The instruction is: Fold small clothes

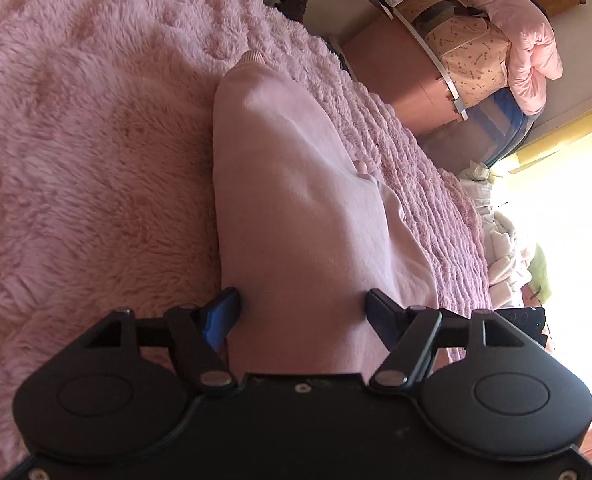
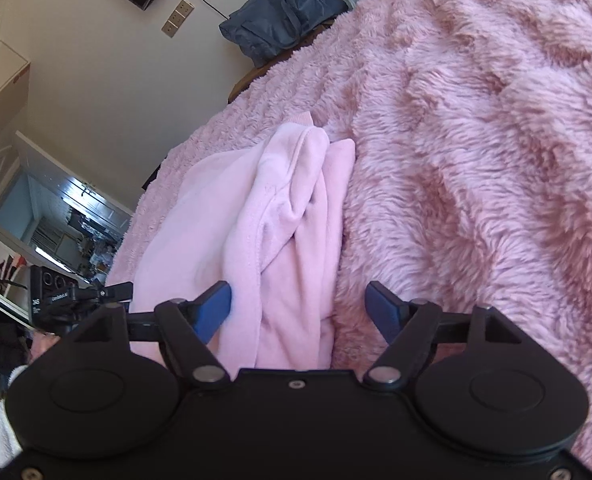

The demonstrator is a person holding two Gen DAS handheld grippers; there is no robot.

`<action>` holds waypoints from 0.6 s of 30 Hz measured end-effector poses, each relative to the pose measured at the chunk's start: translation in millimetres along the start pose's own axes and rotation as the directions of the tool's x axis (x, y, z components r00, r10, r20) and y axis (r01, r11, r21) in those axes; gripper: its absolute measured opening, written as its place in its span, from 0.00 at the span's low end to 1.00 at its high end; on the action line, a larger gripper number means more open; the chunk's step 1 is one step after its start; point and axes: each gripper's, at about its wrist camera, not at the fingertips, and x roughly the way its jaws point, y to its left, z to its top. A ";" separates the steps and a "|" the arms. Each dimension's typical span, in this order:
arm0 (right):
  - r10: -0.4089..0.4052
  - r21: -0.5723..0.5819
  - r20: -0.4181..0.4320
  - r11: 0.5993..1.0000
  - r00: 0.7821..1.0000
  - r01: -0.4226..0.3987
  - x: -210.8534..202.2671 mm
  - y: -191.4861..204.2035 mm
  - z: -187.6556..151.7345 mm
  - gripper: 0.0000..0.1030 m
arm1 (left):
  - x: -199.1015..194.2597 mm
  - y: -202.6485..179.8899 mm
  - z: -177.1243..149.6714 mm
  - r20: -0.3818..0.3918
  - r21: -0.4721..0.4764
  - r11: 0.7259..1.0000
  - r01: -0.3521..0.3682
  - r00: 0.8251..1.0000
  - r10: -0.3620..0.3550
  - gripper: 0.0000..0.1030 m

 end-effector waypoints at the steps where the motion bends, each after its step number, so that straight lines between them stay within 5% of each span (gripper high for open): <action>1: 0.015 0.007 -0.001 1.000 1.000 -0.015 2.5 -0.5 0.1 0.73 | 1.6 -0.1 1.9 -0.007 -0.001 1.000 0.007 1.000 -0.007 0.73; 7: 0.044 0.050 -0.038 0.998 0.998 -0.042 28.0 -3.5 0.4 0.74 | 19.2 7.8 16.9 -0.048 0.024 1.000 0.012 0.999 -0.011 0.83; 13: 0.073 0.088 -0.034 0.994 0.997 -0.069 45.8 -1.9 0.2 0.79 | 57.7 35.1 24.0 -0.112 -0.133 0.985 0.109 0.986 -0.124 0.90; 18: 0.054 0.066 -0.042 0.996 0.998 -0.051 55.0 12.2 -0.5 0.76 | 66.5 16.5 25.0 -0.107 -0.063 0.994 0.088 0.990 -0.094 0.88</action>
